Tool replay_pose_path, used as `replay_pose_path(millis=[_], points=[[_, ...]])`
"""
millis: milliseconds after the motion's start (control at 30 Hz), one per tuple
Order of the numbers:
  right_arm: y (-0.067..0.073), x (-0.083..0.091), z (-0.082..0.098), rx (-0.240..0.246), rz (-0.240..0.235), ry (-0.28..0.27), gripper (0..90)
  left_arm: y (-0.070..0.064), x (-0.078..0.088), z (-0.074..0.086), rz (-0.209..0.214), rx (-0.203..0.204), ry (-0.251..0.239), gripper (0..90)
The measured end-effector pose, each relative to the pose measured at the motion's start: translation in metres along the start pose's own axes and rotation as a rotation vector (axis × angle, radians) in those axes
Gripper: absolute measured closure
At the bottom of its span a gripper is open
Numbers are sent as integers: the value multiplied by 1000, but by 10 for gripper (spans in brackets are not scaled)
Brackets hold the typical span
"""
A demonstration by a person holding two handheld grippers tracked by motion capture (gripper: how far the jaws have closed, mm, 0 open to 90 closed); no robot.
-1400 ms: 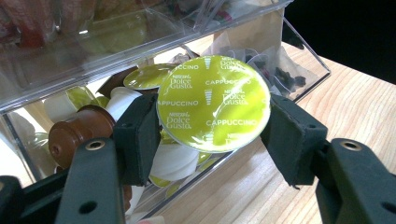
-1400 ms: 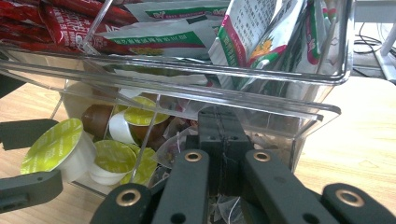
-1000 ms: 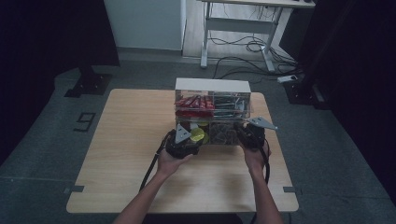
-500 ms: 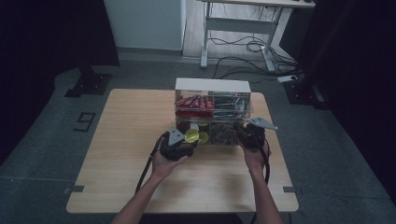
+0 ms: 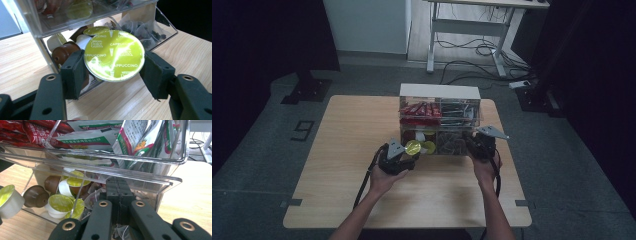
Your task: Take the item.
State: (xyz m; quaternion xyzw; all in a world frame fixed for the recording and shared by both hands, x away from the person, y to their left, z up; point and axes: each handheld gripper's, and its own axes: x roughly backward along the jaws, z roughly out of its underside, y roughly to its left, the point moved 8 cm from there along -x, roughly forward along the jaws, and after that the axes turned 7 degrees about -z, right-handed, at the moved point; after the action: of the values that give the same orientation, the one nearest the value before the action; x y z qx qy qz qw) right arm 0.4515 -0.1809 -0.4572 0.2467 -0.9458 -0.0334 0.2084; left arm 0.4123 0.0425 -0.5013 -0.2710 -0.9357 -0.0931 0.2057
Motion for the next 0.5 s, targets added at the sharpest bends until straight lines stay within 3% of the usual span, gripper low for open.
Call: replay_pose_path(millis=[500], points=[[0, 0, 0, 2, 3, 2, 893, 20, 18, 10, -20, 1, -4, 387]])
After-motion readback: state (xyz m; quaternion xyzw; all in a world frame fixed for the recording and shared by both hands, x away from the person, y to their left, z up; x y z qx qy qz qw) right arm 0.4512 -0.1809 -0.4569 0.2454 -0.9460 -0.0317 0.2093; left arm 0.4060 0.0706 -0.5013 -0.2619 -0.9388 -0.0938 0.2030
